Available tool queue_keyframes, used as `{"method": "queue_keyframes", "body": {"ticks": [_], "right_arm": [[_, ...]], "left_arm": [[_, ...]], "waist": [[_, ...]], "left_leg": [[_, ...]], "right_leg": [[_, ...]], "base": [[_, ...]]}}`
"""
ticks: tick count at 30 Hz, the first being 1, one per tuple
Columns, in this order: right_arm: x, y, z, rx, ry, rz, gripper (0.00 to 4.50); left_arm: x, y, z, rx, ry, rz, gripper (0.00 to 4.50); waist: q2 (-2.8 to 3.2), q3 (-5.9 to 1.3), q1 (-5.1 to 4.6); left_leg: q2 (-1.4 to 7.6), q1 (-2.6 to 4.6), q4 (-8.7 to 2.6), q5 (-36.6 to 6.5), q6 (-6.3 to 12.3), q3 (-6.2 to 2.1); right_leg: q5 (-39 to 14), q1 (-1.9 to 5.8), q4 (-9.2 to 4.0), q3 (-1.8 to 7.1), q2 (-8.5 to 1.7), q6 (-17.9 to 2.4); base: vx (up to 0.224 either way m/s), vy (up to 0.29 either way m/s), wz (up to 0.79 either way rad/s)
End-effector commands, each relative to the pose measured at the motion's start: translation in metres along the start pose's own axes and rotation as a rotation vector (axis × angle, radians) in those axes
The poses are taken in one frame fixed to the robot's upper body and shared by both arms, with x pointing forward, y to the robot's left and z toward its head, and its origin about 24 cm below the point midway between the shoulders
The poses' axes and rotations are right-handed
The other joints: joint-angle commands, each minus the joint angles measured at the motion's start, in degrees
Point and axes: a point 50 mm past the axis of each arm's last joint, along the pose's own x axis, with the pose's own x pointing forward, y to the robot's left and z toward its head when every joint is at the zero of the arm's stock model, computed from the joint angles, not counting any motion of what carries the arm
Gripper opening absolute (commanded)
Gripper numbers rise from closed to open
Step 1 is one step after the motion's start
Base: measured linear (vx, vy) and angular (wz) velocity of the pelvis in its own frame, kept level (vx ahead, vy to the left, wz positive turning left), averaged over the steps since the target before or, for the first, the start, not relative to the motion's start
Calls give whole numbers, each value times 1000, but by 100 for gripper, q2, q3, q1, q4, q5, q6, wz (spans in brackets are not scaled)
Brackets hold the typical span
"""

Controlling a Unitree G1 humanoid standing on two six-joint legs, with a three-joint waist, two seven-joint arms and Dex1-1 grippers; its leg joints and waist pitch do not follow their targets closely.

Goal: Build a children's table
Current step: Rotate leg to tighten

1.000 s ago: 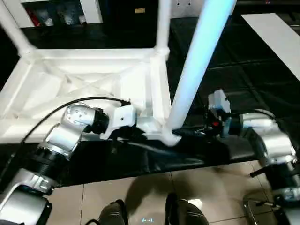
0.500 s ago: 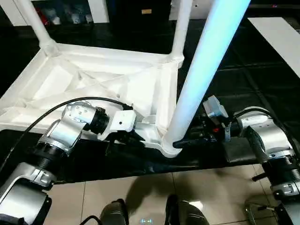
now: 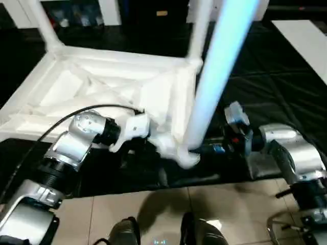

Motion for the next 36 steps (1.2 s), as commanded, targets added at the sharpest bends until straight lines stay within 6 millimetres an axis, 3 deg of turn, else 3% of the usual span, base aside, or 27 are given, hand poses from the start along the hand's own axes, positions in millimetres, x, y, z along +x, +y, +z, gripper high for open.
{"method": "queue_keyframes", "body": {"ticks": [1,5,6,7,8,9,10,11,12,13,14,15,16,17,18,19,20,24,27,30,33,36], "right_arm": [[40,20,-7,82,-22,30,192],[58,17,-7,110,-52,-135,192],[67,14,-7,139,-68,-238,192],[69,13,-6,146,-72,-266,192],[72,12,-6,159,-77,-311,192],[79,7,-3,193,-105,-416,191],[87,2,-1,238,-129,-545,191],[89,2,0,249,-138,-560,191],[93,2,2,273,-160,-593,191],[98,2,5,306,-197,-613,191],[98,2,5,308,-199,-614,191],[99,2,6,318,-210,-618,247],[99,0,7,337,-237,-639,247],[96,-2,6,346,-250,-655,261],[95,-2,6,346,-250,-657,269],[92,-3,3,336,-244,-662,282],[86,-5,1,312,-238,-659,294],[69,-8,-1,215,-238,-621,318],[41,-13,-1,94,-217,-509,340],[30,-14,0,52,-204,-457,369],[8,-15,2,-47,-150,-322,392],[0,-14,4,-91,-125,-232,413]], "left_arm": [[21,4,21,-42,-67,142,0],[33,10,32,-105,-90,239,0],[39,14,37,-129,-95,300,0],[40,14,38,-135,-93,314,0],[42,15,39,-145,-88,337,0],[47,17,44,-161,-91,387,0],[53,18,49,-169,-92,425,0],[54,18,50,-169,-94,432,0],[57,17,53,-168,-99,443,0],[61,15,56,-168,-107,437,0],[61,14,57,-168,-107,436,0],[62,14,57,-168,-108,433,0],[63,12,58,-159,-107,422,0],[62,11,56,-146,-103,407,0],[61,11,55,-145,-102,406,0],[59,10,53,-137,-96,401,0],[56,11,49,-123,-83,392,0],[48,10,39,-95,-54,368,0],[33,9,23,-61,-14,314,0],[27,8,18,-46,-3,286,0],[17,4,8,21,17,181,0],[12,0,5,78,23,108,0]], "waist": [[-74,-418,-54],[-43,-361,-232],[47,-306,-338],[96,-284,-385],[90,-282,-426],[262,-256,-285],[192,-200,-193],[19,-239,-271],[-266,-323,-232],[-228,-343,-124],[-141,-351,-62],[-93,-376,-51],[-54,-416,-101],[-38,-435,-108],[-48,-426,-133],[-60,-435,-151],[-58,-435,-145],[-65,-431,-149],[-64,-433,-128],[-45,-430,-116],[-78,-493,-91],[-59,-466,-77]], "left_leg": [[165,65,-364,-1495,214,-103],[124,144,-320,-1944,198,-119],[190,231,-338,-2526,183,-181],[287,247,-390,-2848,159,-226],[402,125,-487,-3182,130,-317],[809,-93,-943,-4283,8,-515],[737,71,-1130,-4705,-62,-307],[490,297,-904,-4524,-125,-232],[-87,296,-251,-2705,-159,-131],[-133,169,-63,-1184,79,-106],[-78,-33,-249,-692,128,-157],[-11,-18,-328,-686,122,-169],[86,-34,-406,-632,126,-187],[123,-1,-419,-632,151,-183],[158,46,-435,-887,259,-152],[150,40,-435,-997,332,-140],[145,30,-431,-1015,399,-121],[145,4,-416,-946,522,-95],[148,-6,-415,-900,569,-93],[171,-6,-406,-863,659,-83],[178,-36,-365,-556,755,-73],[197,-16,-366,-620,870,-62]], "right_leg": [[-3785,427,-554,251,-396,-169],[-4346,348,-741,97,-365,202],[-4469,367,-880,-104,-320,354],[-4306,403,-875,-177,-303,331],[-4009,539,-701,-192,-289,344],[-2527,777,416,177,-239,27],[-1419,409,653,424,-123,-219],[-2012,268,398,561,-168,-244],[-4821,219,-379,601,-481,150],[-5872,293,-530,780,-700,373],[-5402,417,-427,710,-585,328],[-4901,406,-405,684,-523,203],[-3491,421,-255,623,-368,-208],[-2868,406,-209,616,-322,-416],[-2232,373,-173,627,-288,-756],[-2030,430,-151,623,-297,-973],[-1998,440,-169,625,-315,-1054],[-1897,470,-174,637,-327,-1087],[-1992,490,-190,632,-333,-1065],[-1838,466,-180,637,-327,-1134],[-1271,487,-104,648,-313,-1257],[-1188,453,-102,642,-302,-1355]], "base": [[0,0,0],[0,0,0],[0,0,0],[0,0,0],[0,0,0],[-69,22,1],[-69,22,1],[0,0,0],[35,-53,-7],[35,-53,-7],[0,0,0],[0,0,0],[0,0,0],[0,0,0],[0,0,0],[0,0,0],[0,0,0],[0,0,0],[0,0,0],[0,0,0],[0,0,0],[0,0,0]]}}
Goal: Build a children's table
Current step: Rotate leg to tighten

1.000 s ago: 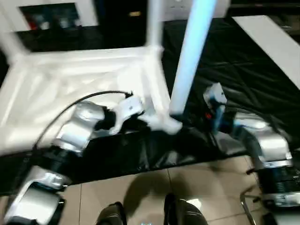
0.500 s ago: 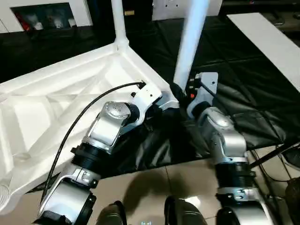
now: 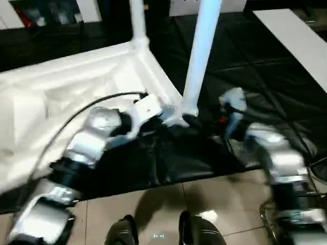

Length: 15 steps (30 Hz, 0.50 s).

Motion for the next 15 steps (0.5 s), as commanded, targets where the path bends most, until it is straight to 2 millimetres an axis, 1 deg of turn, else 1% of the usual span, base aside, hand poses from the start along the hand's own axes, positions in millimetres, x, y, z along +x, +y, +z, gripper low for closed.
{"method": "queue_keyframes", "body": {"ticks": [1,3,4,5,6,7,9,10,11,13,14,15], "right_arm": [[-6,8,5,-69,3,189,413],[-9,9,5,-88,14,254,413],[-12,11,6,-91,19,313,413],[-15,12,7,-93,24,380,413],[-15,12,8,-92,25,395,413],[-17,12,8,-92,32,430,388],[-17,12,7,-94,49,482,379],[-17,12,7,-95,59,510,365],[-17,11,7,-95,65,533,365],[-16,10,7,-99,77,567,333],[-16,10,6,-104,81,580,329],[-15,10,6,-104,81,582,329]], "left_arm": [[2,-13,-8,41,34,-160,0],[-1,-14,-9,66,39,-192,0],[-2,-15,-10,92,32,-228,0],[-5,-16,-10,122,20,-272,0],[-5,-16,-10,130,16,-284,0],[-6,-17,-11,146,11,-310,0],[-8,-18,-11,167,10,-360,0],[-10,-20,-11,182,11,-395,0],[-10,-20,-10,192,11,-419,0],[-11,-22,-9,211,9,-457,0],[-11,-23,-9,218,10,-475,0],[-11,-23,-9,220,10,-477,0]], "waist": [[-19,-539,16],[-26,-526,28],[-18,-521,43],[-17,-525,63],[-24,-519,67],[-28,-531,93],[-21,-531,124],[-23,-536,141],[-20,-537,141],[-20,-533,155],[-37,-546,167],[-28,-542,186]], "left_leg": [[239,41,-275,-772,894,6],[247,44,-282,-807,887,10],[242,50,-280,-887,892,9],[254,57,-285,-893,881,4],[255,52,-286,-905,881,7],[258,59,-285,-878,869,14],[280,75,-290,-871,837,17],[274,72,-288,-873,829,21],[278,67,-291,-863,817,17],[290,80,-291,-857,823,23],[296,87,-287,-854,813,33],[303,85,-290,-827,809,29]], "right_leg": [[-1045,477,-342,338,-393,-1430],[-1160,474,-355,347,-398,-1420],[-1277,467,-380,337,-390,-1407],[-1331,468,-374,342,-399,-1404],[-1352,465,-381,341,-394,-1395],[-1337,470,-370,344,-394,-1402],[-1323,447,-358,347,-394,-1439],[-1332,451,-356,341,-395,-1465],[-1321,454,-347,341,-399,-1473],[-1284,438,-343,348,-397,-1500],[-1271,437,-337,352,-403,-1521],[-1268,437,-325,352,-405,-1532]], "base": [[0,0,0],[0,0,0],[0,0,0],[0,0,0],[0,0,0],[0,0,0],[0,0,0],[0,0,0],[0,0,0],[0,0,0],[0,0,0],[0,0,0]]}}
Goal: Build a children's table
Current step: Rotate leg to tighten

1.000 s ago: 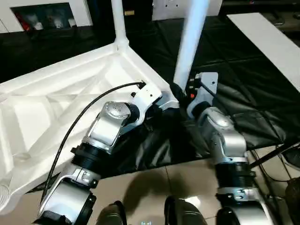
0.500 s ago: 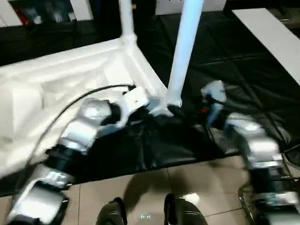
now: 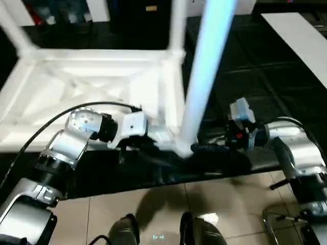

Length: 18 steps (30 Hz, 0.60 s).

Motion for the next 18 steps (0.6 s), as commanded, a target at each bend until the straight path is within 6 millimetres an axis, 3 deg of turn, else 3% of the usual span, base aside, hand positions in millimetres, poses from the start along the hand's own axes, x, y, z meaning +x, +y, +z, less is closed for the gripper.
{"method": "queue_keyframes", "body": {"ticks": [1,5,6,14,18], "right_arm": [[2,1,0,-9,4,45,321],[6,1,0,-6,7,98,289],[7,2,0,0,6,125,284],[10,6,-2,24,10,188,216],[12,11,-3,63,-13,175,205]], "left_arm": [[12,-8,3,61,26,-126,0],[13,-8,4,84,27,-150,0],[13,-9,5,88,23,-155,0],[11,-9,1,87,32,-155,0],[10,-5,1,31,12,-96,0]], "waist": [[-28,-548,-19],[-31,-554,19],[-79,-563,12],[-63,-578,22],[-56,-583,36]], "left_leg": [[298,89,-300,-806,809,16],[299,81,-296,-784,818,22],[289,69,-295,-759,816,25],[295,75,-286,-658,853,31],[294,82,-286,-672,823,33]], "right_leg": [[-1264,425,-323,354,-404,-1513],[-1204,429,-313,354,-406,-1534],[-1214,446,-314,350,-403,-1511],[-1184,432,-300,349,-400,-1490],[-1221,436,-304,351,-396,-1493]], "base": [[0,0,0],[0,0,0],[0,0,0],[0,0,0],[0,0,0]]}}
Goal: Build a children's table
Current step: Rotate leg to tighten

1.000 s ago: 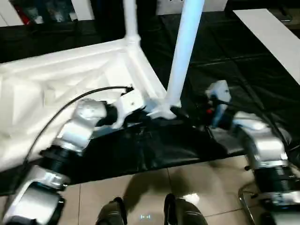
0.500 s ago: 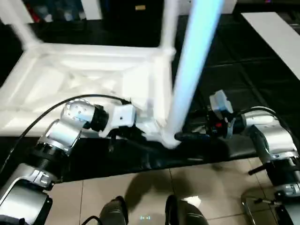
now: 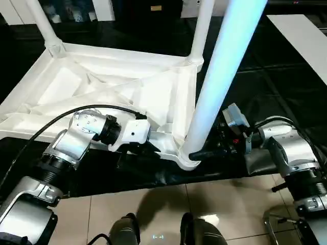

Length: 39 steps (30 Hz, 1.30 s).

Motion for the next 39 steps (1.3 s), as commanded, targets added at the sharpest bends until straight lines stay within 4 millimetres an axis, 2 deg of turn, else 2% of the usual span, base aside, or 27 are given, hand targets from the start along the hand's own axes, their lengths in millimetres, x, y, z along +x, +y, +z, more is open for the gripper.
{"method": "queue_keyframes", "body": {"ticks": [1,4,6,7,10,12,14,15,16,18,19,21,22,24,25,28,32,35,36,39], "right_arm": [[8,7,1,28,-35,22,201],[14,8,1,41,-50,-24,197],[19,6,0,67,-59,-88,197],[29,-1,-1,90,-73,-219,197],[38,-7,-1,131,-95,-345,197],[52,-11,0,164,-136,-476,196],[60,-15,0,188,-161,-567,196],[62,-16,0,198,-169,-588,196],[73,-22,1,231,-200,-733,196],[77,-26,1,250,-208,-810,196],[82,-30,2,277,-218,-903,196],[88,-34,1,320,-227,-993,196],[89,-34,1,327,-228,-1002,196],[92,-35,3,348,-249,-1032,196],[95,-35,6,345,-278,-1046,252],[90,-35,4,356,-286,-1067,274],[68,-36,-3,308,-253,-1074,315],[46,-34,-3,217,-230,-989,330],[36,-33,-3,184,-218,-956,353],[19,-29,-3,117,-175,-869,362]], "left_arm": [[8,0,-1,-47,8,11,0],[9,4,1,-86,7,68,0],[10,8,4,-112,-7,113,0],[15,14,10,-147,-26,184,0],[20,20,15,-176,-31,256,0],[30,28,26,-227,-62,350,0],[37,32,32,-260,-80,406,0],[38,33,33,-266,-83,417,0],[49,40,40,-311,-96,506,0],[54,44,44,-327,-97,557,0],[60,47,48,-340,-95,604,0],[66,50,53,-351,-96,645,0],[67,50,53,-352,-97,649,0],[70,51,56,-356,-97,669,0],[73,51,59,-355,-98,675,0],[71,50,58,-349,-90,666,0],[61,46,45,-321,-52,636,0],[51,38,31,-285,-27,579,0],[47,35,26,-271,-23,550,0],[39,30,17,-233,-21,500,0]], "waist": [[-21,-584,-21],[-43,-577,-20],[-52,-557,-34],[-51,-547,-48],[-66,-515,-100],[-64,-512,-180],[-62,-525,-213],[-58,-517,-244],[-32,-546,-259],[-36,-545,-290],[-34,-552,-297],[-19,-546,-313],[-27,-553,-311],[-18,-548,-304],[-28,-559,-300],[-23,-559,-295],[-13,-555,-292],[-14,-570,-286],[-29,-574,-303],[-36,-588,-288]], "left_leg": [[295,89,-295,-659,794,9],[284,84,-297,-727,737,8],[267,82,-313,-843,621,4],[261,78,-318,-941,518,3],[213,61,-339,-1122,296,-30],[208,48,-351,-1212,186,-44],[200,50,-347,-1217,185,-46],[196,54,-347,-1204,219,-40],[198,73,-331,-1192,237,-30],[204,90,-333,-1221,238,-23],[197,77,-333,-1193,275,-26],[203,95,-339,-1233,286,-18],[186,82,-338,-1241,313,-23],[188,86,-339,-1235,353,-10],[181,74,-336,-1197,403,-3],[177,61,-338,-1151,472,-7],[180,63,-340,-1244,459,-18],[182,38,-330,-1158,532,-17],[179,20,-321,-1104,582,-9],[171,11,-299,-896,685,8]], "right_leg": [[-1233,441,-298,349,-394,-1499],[-1387,434,-329,346,-400,-1442],[-1722,438,-366,343,-404,-1339],[-1980,434,-399,342,-404,-1230],[-2654,442,-471,304,-416,-962],[-2948,440,-510,295,-415,-748],[-2943,428,-522,282,-412,-696],[-2884,405,-536,284,-405,-717],[-2745,402,-527,291,-404,-765],[-2574,369,-529,290,-384,-844],[-2447,392,-508,288,-377,-866],[-2349,362,-515,299,-373,-899],[-2314,392,-509,293,-373,-898],[-2231,380,-515,307,-371,-901],[-2109,397,-504,312,-368,-901],[-1984,410,-491,308,-368,-918],[-2107,417,-499,301,-370,-890],[-1856,449,-470,311,-362,-922],[-1769,460,-463,317,-370,-965],[-1612,481,-448,314,-365,-1047]], "base": [[0,0,0],[0,0,0],[0,0,0],[0,0,0],[0,0,0],[0,0,0],[0,0,0],[0,0,0],[0,0,0],[0,0,0],[0,0,0],[0,0,0],[0,0,0],[0,0,0],[0,0,0],[0,0,0],[0,0,0],[0,0,0],[0,0,0],[0,0,0]]}}
